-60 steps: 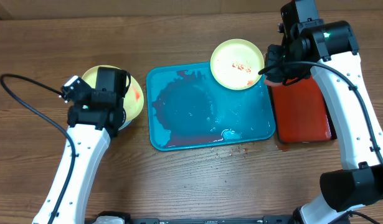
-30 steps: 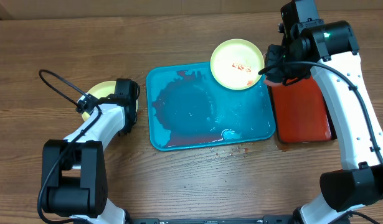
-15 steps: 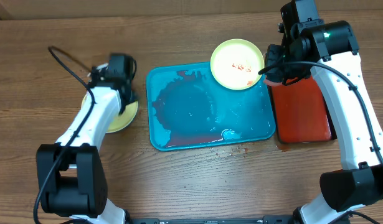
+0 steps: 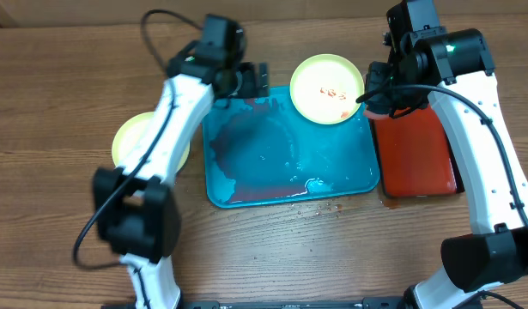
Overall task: Clean dirty plates on tray and stack at the side
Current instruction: 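Grip the upper yellow plate's rim with the left gripper and pull it to tray center, then carry the sponge with the right gripper onto the yellow plate, then scrub the yellow plate with the sponge while the left gripper holds it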
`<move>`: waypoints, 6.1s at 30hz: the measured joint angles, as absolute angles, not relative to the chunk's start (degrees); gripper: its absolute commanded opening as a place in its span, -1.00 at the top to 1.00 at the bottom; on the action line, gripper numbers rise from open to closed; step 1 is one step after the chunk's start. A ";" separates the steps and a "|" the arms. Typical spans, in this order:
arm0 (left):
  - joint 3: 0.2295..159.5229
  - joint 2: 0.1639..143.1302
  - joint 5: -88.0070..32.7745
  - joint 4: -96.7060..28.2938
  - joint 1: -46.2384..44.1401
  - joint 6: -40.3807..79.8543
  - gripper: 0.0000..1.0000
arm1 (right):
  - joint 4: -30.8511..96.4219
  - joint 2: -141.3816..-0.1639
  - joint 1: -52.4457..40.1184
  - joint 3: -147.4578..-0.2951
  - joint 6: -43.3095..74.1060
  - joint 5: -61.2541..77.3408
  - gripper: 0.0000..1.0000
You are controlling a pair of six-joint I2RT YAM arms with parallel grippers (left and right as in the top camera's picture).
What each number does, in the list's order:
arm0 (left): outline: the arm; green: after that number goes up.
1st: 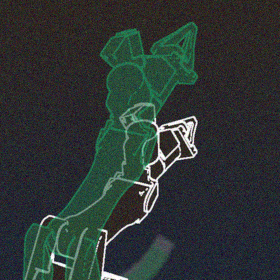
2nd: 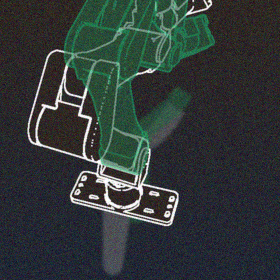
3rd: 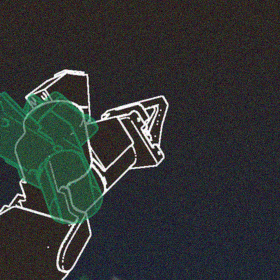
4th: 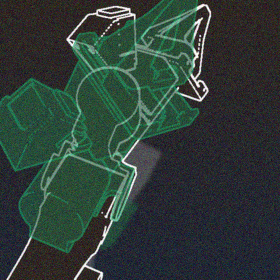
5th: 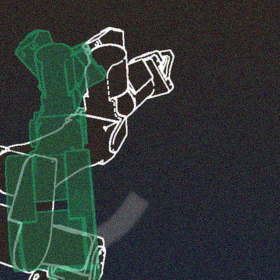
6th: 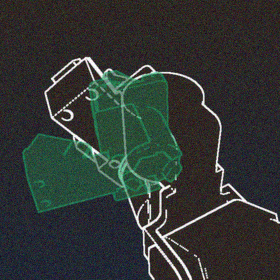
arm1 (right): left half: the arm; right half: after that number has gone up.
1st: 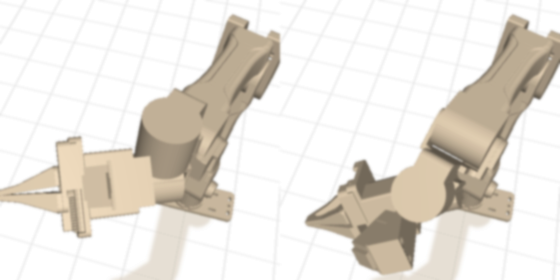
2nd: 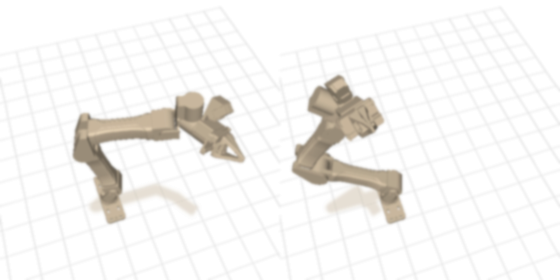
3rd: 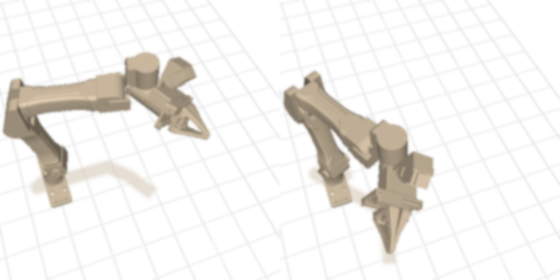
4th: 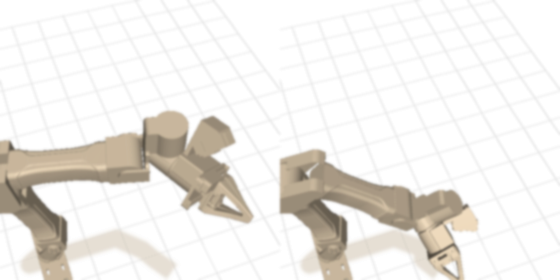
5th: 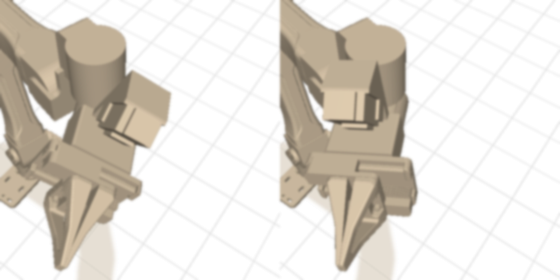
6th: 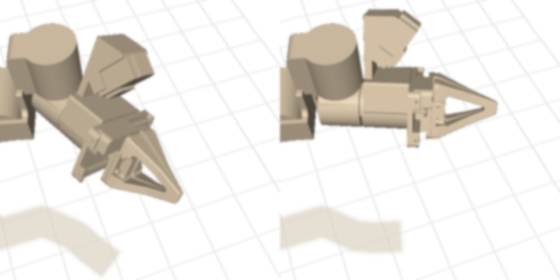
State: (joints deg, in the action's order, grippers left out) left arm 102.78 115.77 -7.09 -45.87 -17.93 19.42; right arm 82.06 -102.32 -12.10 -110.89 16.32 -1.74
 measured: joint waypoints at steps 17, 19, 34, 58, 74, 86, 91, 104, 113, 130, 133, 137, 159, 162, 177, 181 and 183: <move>114.96 138.72 -9.63 -41.36 -25.15 33.10 -0.31 | 82.81 -102.32 -12.08 -110.89 16.38 -1.74 0.92; 115.24 139.06 -9.89 -41.17 -25.15 33.71 -0.23 | 82.78 -102.32 -12.10 -110.89 16.38 -1.72 0.92; 116.20 140.03 -9.23 -41.67 -25.10 34.33 0.92 | 82.81 -102.32 -12.08 -110.89 16.45 -1.67 0.92; 110.83 135.13 -5.50 -70.48 -19.51 24.12 0.91 | 62.81 -103.66 -21.98 -94.48 21.32 10.11 0.92; 105.45 133.29 -15.84 -70.67 -19.40 17.34 0.91 | 58.33 -120.66 -23.31 -92.44 29.10 10.61 0.93; 104.97 133.51 -18.33 -70.02 -19.35 14.37 0.92 | 64.25 -123.61 -18.31 -92.44 31.62 12.69 0.92; 104.73 133.51 -19.33 -69.23 -19.33 14.33 0.92 | 65.19 -123.61 -19.44 -92.44 31.42 12.64 0.93; 104.14 134.17 -24.64 -67.70 -17.58 13.04 0.92 | 57.56 -126.23 -27.53 -92.79 31.51 20.18 0.93; 104.03 134.28 -26.02 -67.48 -16.64 12.34 0.91 | 60.75 -128.05 -26.15 -95.44 30.50 23.24 0.93; 103.94 134.76 -29.93 -65.73 -16.23 11.97 0.91 | 70.96 -129.80 -23.73 -103.26 28.47 -10.28 0.93; 103.94 134.76 -29.85 -65.73 -15.97 12.03 0.92 | 65.08 -129.84 -23.70 -102.94 25.23 -6.59 0.93; 103.94 134.78 -29.78 -65.73 -15.42 12.03 0.91 | 59.90 -130.47 -23.33 -102.96 21.28 3.90 0.93; 103.88 134.80 -30.04 -64.64 -15.27 11.99 0.91 | 73.38 -132.40 -25.91 -103.53 15.92 17.96 0.93; 103.88 134.80 -30.26 -64.29 -15.40 11.99 0.91 | 76.79 -132.40 -25.91 -104.38 19.27 10.48 0.93; 103.88 134.80 -30.85 -63.81 -15.22 13.37 0.92 | 62.50 -132.18 -24.91 -105.01 20.88 -12.19 0.93; 103.90 134.80 -30.81 -63.86 -14.59 13.54 0.91 | 61.34 -131.92 -23.16 -105.03 13.78 -4.32 0.93; 103.88 134.80 -30.63 -63.90 -14.57 13.54 0.92 | 61.41 -131.90 -22.57 -105.21 10.55 0.03 0.93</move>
State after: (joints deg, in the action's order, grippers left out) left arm 103.88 134.80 -30.63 -63.90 -14.57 13.54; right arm 61.41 -131.90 -22.57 -105.21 10.55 0.03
